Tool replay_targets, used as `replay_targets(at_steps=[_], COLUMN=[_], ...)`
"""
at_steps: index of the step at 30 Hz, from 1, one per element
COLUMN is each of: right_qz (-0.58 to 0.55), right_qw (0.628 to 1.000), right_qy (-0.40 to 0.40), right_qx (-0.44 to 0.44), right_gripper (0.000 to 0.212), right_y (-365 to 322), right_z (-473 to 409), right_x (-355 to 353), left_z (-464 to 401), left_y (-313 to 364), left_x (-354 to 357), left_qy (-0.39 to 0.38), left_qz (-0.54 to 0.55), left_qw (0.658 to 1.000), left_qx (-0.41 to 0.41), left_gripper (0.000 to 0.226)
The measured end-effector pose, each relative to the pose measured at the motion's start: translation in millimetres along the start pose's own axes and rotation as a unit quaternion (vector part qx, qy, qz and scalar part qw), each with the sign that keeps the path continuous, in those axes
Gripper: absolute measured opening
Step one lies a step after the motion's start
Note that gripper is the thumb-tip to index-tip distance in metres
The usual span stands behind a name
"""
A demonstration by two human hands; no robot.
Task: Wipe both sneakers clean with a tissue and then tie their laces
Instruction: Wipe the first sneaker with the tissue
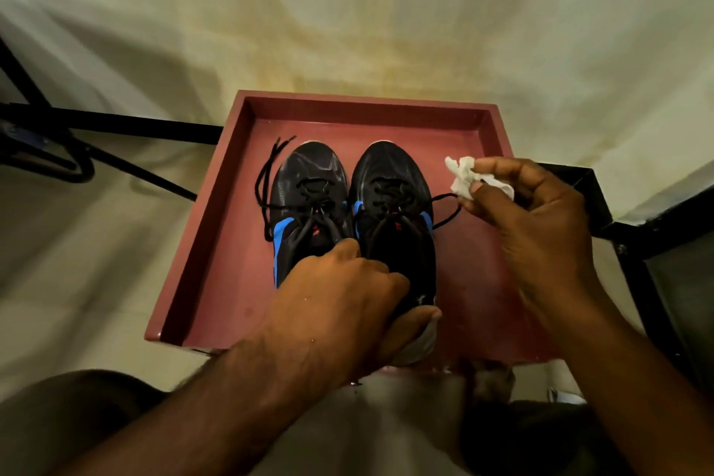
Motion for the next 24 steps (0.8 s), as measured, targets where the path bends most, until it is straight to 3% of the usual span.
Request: replay_targets(at_steps=[9,13,18,22,24], right_qz=[0.193,0.249,0.340,0.355,0.330], right_qw=[0.977,0.953,0.895,0.902,0.922], right_qy=[-0.046,-0.133,-0.252,-0.215,-0.172], right_qx=[-0.081,-0.112,-0.140,-0.122,-0.111], right_gripper=[0.027,0.045,0.058,0.073,0.060], right_y=[4,16,24,16,14], right_z=[-58,-57,-46,-43,-42], right_x=[40,61,84,72,59], left_z=[-5,-8,-11,-6,-4], left_y=[-16,-24,-24,-22,-20], left_x=[5,6,4,6,8], left_qy=[0.116,0.110,0.111,0.116,0.104], left_qz=[0.051,0.094,0.101,0.083,0.083], left_qw=[0.987,0.985,0.984,0.985,0.986], left_qx=[0.099,0.097,0.099,0.099,0.095], left_gripper=[0.060,0.059,0.055,0.054,0.053])
Point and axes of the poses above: each hand's wrist, its own z-axis away from the middle knuckle, its own x-axis out of the palm, y = z × x, the point moved 6 cm from there along -z, towards the middle knuckle, and after that the axes turned 7 degrees about z, right-handed, at the moved point
